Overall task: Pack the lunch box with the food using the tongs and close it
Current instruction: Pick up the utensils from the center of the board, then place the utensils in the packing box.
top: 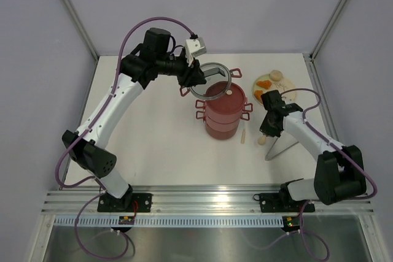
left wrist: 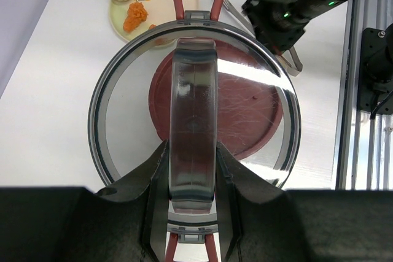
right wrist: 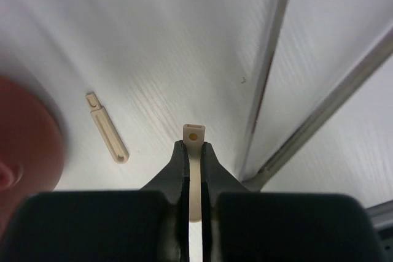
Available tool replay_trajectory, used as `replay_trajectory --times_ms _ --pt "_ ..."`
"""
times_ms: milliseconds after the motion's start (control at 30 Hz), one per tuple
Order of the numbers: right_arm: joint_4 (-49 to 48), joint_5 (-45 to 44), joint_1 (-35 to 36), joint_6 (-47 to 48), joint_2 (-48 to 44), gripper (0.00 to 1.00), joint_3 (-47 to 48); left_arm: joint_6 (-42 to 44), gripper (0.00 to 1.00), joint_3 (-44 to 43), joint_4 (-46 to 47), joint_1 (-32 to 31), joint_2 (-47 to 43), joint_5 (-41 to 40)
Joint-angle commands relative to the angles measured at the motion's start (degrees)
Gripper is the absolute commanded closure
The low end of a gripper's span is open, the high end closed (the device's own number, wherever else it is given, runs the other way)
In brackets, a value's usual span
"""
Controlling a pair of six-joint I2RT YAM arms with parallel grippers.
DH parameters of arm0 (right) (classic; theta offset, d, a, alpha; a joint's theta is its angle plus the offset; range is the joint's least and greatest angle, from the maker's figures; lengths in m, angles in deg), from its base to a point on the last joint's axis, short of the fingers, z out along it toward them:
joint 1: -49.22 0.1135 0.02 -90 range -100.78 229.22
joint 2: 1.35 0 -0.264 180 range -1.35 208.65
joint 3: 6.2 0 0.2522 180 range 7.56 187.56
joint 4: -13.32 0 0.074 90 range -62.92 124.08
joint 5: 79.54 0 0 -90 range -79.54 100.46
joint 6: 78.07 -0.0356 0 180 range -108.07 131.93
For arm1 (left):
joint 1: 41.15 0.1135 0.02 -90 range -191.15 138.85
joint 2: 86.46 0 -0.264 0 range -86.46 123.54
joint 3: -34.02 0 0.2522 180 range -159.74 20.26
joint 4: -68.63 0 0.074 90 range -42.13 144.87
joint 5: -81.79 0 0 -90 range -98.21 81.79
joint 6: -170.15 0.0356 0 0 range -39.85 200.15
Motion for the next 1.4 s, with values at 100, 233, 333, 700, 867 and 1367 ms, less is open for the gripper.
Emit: replay_trajectory --times_ms 100,233,333,700,867,1367 --pt "13.38 -8.17 -0.22 2.83 -10.87 1.0 10.22 -1.98 1.0 1.4 6.91 1.99 -4.41 3.03" --pt "15.67 -6.33 -0.22 5.56 -12.2 1.0 20.23 -2.33 1.0 1.57 7.18 3.04 -5.28 3.2" --pt "16.29 -2.12 -0.04 7.32 -8.96 1.0 28.76 -4.0 1.0 3.06 9.19 3.92 -6.77 3.12" --pt "14.18 3.34 12.51 8.99 7.39 1.0 52.06 -14.89 1.0 9.04 21.23 7.61 -12.05 -2.16" --pt "11.9 5.18 15.78 8.64 11.79 1.0 53.48 -17.36 1.0 10.8 23.96 8.84 -13.02 -3.65" --pt "9.52 9.93 18.5 9.52 17.07 0.84 54.27 -18.15 1.0 11.24 23.7 9.46 -12.76 -3.83"
